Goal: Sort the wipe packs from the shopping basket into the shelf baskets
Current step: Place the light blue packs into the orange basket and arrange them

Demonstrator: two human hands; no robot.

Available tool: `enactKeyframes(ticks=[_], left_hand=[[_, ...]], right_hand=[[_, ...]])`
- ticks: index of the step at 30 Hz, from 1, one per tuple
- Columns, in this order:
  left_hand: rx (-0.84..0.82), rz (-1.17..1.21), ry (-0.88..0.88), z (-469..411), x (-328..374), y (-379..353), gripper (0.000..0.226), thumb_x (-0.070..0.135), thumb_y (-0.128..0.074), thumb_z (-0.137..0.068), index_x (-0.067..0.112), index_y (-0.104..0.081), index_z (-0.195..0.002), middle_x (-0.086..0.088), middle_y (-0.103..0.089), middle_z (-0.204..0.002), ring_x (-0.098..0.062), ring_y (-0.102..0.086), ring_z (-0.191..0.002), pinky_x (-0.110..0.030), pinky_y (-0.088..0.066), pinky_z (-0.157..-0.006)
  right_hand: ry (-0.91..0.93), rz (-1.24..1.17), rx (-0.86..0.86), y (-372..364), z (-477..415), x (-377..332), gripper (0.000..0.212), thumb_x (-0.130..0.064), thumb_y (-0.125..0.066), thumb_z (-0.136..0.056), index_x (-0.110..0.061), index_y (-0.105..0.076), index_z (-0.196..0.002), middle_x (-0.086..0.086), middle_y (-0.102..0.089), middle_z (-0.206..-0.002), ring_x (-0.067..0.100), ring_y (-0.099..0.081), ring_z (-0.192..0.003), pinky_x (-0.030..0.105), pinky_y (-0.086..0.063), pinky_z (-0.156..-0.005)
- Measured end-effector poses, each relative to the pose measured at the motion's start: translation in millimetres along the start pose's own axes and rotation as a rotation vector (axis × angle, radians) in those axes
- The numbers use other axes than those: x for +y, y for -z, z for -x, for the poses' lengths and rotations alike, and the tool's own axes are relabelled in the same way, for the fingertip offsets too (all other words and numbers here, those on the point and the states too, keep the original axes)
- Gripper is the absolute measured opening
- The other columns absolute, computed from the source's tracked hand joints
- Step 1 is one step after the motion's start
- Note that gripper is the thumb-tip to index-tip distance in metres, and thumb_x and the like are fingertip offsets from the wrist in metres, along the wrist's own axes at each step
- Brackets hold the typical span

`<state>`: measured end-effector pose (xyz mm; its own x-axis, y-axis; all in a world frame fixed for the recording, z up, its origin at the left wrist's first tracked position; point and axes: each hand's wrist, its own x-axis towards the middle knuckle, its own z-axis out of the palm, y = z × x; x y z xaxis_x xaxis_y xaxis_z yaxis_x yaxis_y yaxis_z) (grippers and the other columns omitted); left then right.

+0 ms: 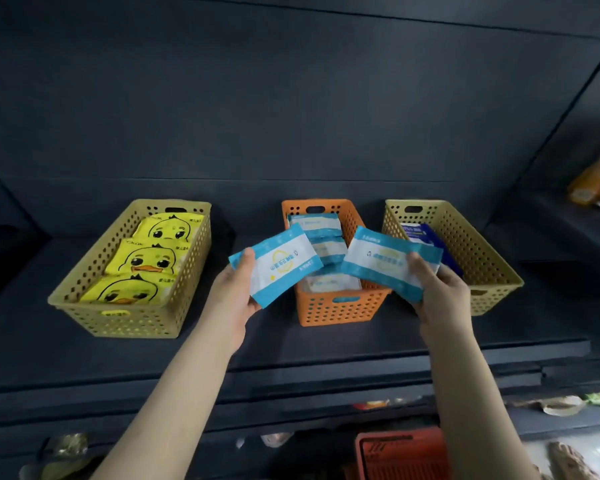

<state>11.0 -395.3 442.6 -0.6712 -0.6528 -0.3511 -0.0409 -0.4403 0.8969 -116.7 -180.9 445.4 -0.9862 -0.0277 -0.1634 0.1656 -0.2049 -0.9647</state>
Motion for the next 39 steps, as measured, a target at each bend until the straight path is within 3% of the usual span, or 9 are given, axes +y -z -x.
enactKeyframes(ticks=[6, 9, 11, 17, 20, 23, 29, 33, 39], left_hand=[[0.115, -0.001, -0.019, -58, 10, -16, 0.019, 0.044, -0.049, -0.097, 0.027, -0.06, -0.099, 0.003, -0.071, -0.098, -0.013, -0.068, -0.09, -0.035, -0.054, -0.078], [0.172, 0.015, -0.012, -77, 13, -16, 0.025, 0.046, -0.047, -0.097, 0.026, -0.059, -0.106, 0.002, -0.07, -0.101, -0.015, -0.067, -0.093, -0.035, -0.054, -0.076], [0.204, 0.013, -0.001, -88, 16, -14, 0.031, 0.047, -0.047, -0.097, 0.023, -0.058, -0.113, 0.002, -0.07, -0.103, -0.016, -0.067, -0.094, -0.034, -0.053, -0.071], [0.223, 0.018, 0.037, -117, 24, -11, 0.04, 0.05, -0.046, -0.096, 0.019, -0.057, -0.12, 0.0, -0.071, -0.105, -0.018, -0.068, -0.094, -0.034, -0.051, -0.068], [0.209, 0.017, 0.067, -128, 25, -11, 0.04, 0.05, -0.046, -0.096, 0.019, -0.058, -0.118, -0.001, -0.072, -0.105, -0.019, -0.068, -0.094, -0.033, -0.051, -0.068], [0.199, 0.012, 0.086, -136, 26, -12, 0.032, 0.049, -0.046, -0.096, 0.023, -0.06, -0.107, 0.001, -0.072, -0.1, -0.017, -0.069, -0.091, -0.033, -0.051, -0.068], [0.171, 0.002, 0.102, -147, 28, -13, 0.025, 0.047, -0.046, -0.097, 0.026, -0.059, -0.098, 0.003, -0.072, -0.095, -0.014, -0.069, -0.086, -0.032, -0.051, -0.067], [0.157, -0.016, 0.12, -152, 28, -10, 0.028, 0.05, -0.046, -0.096, 0.026, -0.06, -0.101, 0.002, -0.072, -0.097, -0.015, -0.069, -0.088, -0.034, -0.052, -0.07], [0.152, -0.024, 0.118, -155, 28, -7, 0.037, 0.054, -0.043, -0.096, 0.024, -0.061, -0.106, 0.001, -0.073, -0.099, -0.017, -0.069, -0.09, -0.034, -0.051, -0.068]], right_hand=[[0.062, 0.311, -0.116, -39, -79, 3, 0.011, -0.021, -0.072, -0.086, -0.012, -0.071, -0.08, 0.014, -0.074, -0.091, 0.026, -0.07, -0.084, 0.044, -0.057, -0.077], [0.091, 0.479, -0.167, -62, -107, 9, 0.029, -0.028, -0.073, -0.084, -0.001, -0.067, -0.078, 0.026, -0.069, -0.091, 0.036, -0.066, -0.074, 0.05, -0.055, -0.069], [0.112, 0.569, -0.206, -77, -116, 14, 0.024, -0.027, -0.071, -0.086, -0.004, -0.07, -0.078, 0.021, -0.072, -0.083, 0.039, -0.069, -0.077, 0.05, -0.056, -0.068], [0.152, 0.926, -0.328, -113, -136, 36, 0.027, -0.029, -0.066, -0.089, -0.009, -0.065, -0.071, -0.001, -0.061, -0.059, 0.012, -0.055, -0.051, 0.025, -0.042, -0.046], [0.191, 1.055, -0.354, -121, -141, 48, 0.023, -0.031, -0.065, -0.089, -0.014, -0.066, -0.074, -0.003, -0.065, -0.068, 0.015, -0.062, -0.065, 0.027, -0.048, -0.057], [0.189, 1.064, -0.29, -121, -141, 56, 0.015, -0.029, -0.064, -0.09, -0.016, -0.068, -0.095, -0.004, -0.065, -0.082, 0.011, -0.059, -0.071, 0.024, -0.046, -0.059], [0.255, 1.127, -0.238, -122, -137, 59, 0.044, -0.029, -0.066, -0.088, -0.018, -0.052, -0.128, 0.001, -0.065, -0.109, 0.017, -0.064, -0.088, 0.033, -0.056, -0.075], [0.543, 1.389, -0.322, -118, -134, 66, 0.045, -0.033, -0.062, -0.09, -0.016, -0.056, -0.131, 0.001, -0.048, -0.139, 0.025, -0.044, -0.129, 0.041, -0.041, -0.106], [0.396, 1.318, -0.478, -117, -138, 73, 0.047, -0.037, -0.063, -0.09, -0.02, -0.055, -0.133, 0.0, -0.047, -0.14, 0.024, -0.038, -0.13, 0.036, -0.034, -0.108]])
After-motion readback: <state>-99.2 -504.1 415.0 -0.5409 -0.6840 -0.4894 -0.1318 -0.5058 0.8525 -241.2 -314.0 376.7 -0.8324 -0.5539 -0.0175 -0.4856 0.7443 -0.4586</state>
